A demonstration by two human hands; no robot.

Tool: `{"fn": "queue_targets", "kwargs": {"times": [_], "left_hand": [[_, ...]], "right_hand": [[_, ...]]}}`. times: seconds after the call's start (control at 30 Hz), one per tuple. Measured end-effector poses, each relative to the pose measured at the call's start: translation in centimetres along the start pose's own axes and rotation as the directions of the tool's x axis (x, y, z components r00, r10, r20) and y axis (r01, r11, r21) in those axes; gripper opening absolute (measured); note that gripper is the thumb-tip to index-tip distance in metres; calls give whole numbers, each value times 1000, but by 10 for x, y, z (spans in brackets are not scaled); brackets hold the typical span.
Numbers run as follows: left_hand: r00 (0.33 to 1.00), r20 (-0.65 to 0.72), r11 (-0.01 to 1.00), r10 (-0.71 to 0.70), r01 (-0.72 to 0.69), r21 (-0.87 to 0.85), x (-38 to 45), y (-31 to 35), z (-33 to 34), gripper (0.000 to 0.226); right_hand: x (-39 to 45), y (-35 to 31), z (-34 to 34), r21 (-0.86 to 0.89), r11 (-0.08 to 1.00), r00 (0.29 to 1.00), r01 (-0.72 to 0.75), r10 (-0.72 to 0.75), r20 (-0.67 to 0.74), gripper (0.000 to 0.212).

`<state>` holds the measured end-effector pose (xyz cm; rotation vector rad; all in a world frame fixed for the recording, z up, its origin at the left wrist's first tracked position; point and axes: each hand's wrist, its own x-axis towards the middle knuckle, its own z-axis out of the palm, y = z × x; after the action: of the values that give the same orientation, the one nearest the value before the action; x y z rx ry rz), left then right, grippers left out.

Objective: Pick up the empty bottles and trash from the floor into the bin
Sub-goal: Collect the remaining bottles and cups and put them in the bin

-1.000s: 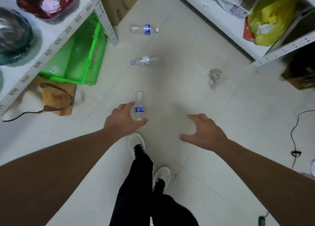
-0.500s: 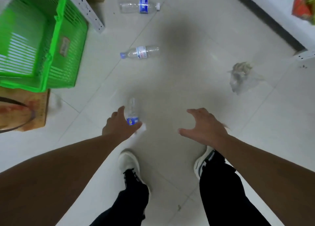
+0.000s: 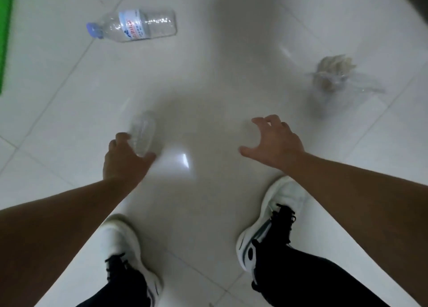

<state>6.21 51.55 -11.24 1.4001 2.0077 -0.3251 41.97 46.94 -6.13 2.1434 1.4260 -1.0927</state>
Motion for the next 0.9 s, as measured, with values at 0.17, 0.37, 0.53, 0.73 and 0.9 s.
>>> {"fn": "queue_targets", "kwargs": {"times": [0.17, 0.37, 0.53, 0.73, 0.9], "left_hand": [[992, 50, 991, 117, -120, 65, -65, 67, -59, 79], [981, 57, 982, 183, -185, 32, -135, 187, -161, 75], [969, 89, 974, 228, -228, -16, -154, 265, -192, 77], [925, 144, 931, 352, -361, 45, -104, 290, -160, 77], [948, 45, 946, 314, -316, 71, -17, 227, -94, 74]], "right_hand": [[-69, 34, -67, 78, 995, 997, -56, 52, 48, 108], [-151, 60, -173, 160, 980, 990, -117, 103, 93, 106], [-159, 72, -235, 185, 971, 988, -152, 145, 51, 106], [-79, 97, -233, 262, 932, 961, -250, 273, -53, 107], [39, 131, -161, 269, 921, 953, -282, 302, -34, 121]]}}
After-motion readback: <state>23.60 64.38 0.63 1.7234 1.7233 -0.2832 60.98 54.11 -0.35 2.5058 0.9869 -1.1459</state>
